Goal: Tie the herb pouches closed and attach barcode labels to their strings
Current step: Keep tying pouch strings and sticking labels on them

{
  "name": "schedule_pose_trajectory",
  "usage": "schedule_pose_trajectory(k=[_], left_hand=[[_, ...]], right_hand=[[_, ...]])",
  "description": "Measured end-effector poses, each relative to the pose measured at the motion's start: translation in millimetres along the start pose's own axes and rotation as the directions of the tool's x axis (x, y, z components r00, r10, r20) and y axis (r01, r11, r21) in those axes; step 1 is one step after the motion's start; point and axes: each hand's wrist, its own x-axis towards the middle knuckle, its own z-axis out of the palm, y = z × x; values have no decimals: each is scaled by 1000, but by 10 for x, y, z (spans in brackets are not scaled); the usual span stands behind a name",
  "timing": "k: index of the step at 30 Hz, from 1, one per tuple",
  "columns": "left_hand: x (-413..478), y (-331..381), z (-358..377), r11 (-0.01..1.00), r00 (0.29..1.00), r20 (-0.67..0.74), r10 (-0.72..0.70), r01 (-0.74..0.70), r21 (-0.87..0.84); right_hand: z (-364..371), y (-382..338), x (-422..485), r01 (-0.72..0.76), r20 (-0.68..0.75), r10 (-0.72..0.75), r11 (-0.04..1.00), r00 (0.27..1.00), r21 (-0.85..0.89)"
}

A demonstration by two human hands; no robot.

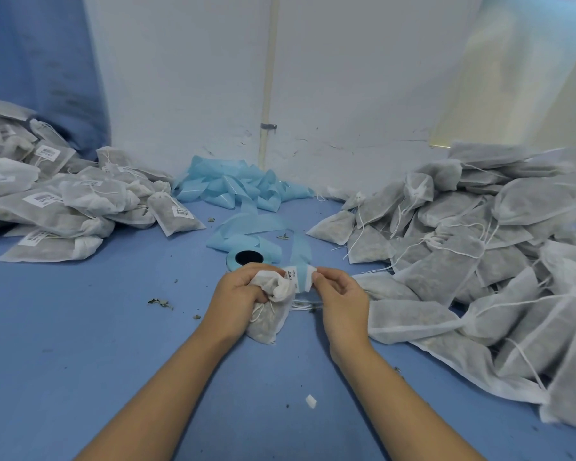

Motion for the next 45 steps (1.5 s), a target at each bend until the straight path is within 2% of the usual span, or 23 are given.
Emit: schedule_pose_trajectory(k=[3,6,10,14,21,24,29,34,39,45], left_hand=[[21,-10,-5,1000,998,-67,4,-4,3],[39,0,16,1000,994,-109,15,-12,26],[91,58,130,996,985,-168,-26,11,-89],[103,87,203,967,954,-266,-136,69,-246],[109,78,161,932,938,-284,-197,90,-351],[111,80,166,925,936,-288,-203,86,-371],[120,92,175,873,931,-260,-254,105,-475],[125,120,203,826,928,-230,-292,123,-551],[131,132,200,807,918,-226,-326,146,-572],[144,102,164,825,904,-253,-346,165,-540]], right_hand=[[-19,-18,-2,73,-147,-71,997,987,7],[-23,-59,-39,167,-186,-175,984,967,-57],[46,-121,-151,307,-76,-317,944,945,-120],[84,-128,-239,469,33,-477,846,878,-254],[90,-98,-251,712,207,-695,594,689,-374],[103,-67,-244,747,263,-714,536,649,-393],[90,-46,-228,733,290,-682,554,671,-394],[100,-42,-225,746,333,-679,505,654,-435],[97,-55,-222,746,388,-669,394,634,-537],[123,-54,-255,755,412,-658,397,631,-521]])
